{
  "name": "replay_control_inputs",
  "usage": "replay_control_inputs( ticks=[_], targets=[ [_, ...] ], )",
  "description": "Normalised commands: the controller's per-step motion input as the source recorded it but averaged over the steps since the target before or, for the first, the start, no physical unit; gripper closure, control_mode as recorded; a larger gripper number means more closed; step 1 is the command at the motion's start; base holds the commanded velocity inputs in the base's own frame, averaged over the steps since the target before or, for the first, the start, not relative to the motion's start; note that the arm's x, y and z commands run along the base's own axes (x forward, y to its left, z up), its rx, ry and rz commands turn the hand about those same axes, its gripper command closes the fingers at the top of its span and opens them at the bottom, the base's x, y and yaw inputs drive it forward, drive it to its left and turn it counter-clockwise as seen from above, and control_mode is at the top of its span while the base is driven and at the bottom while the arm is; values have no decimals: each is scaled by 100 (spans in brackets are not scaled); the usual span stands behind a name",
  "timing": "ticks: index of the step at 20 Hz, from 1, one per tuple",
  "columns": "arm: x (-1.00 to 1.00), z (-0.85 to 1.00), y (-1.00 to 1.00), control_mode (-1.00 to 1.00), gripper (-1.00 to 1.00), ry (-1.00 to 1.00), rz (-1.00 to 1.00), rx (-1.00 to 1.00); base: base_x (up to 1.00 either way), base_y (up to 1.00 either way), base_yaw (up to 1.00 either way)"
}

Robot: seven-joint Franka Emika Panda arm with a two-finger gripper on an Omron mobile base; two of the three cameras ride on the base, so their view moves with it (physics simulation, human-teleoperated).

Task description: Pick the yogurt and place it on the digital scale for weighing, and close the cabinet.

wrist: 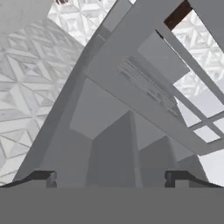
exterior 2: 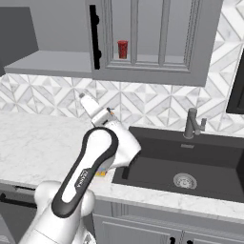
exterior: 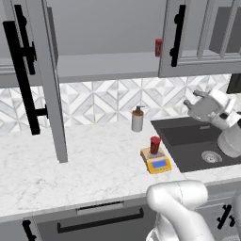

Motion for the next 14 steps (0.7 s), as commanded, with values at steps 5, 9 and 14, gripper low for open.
replay_control_inputs(
  ticks=[5, 9, 14],
  targets=[
    [-97, 2, 92, -100, -100, -6, -5, 1, 0, 0, 0],
    [-63, 29, 74, -100, -100, 17, -8, 0, 0, 0, 0],
    [-4, 26, 79, -100, -100, 16, -1, 0, 0, 0, 0]
  ],
)
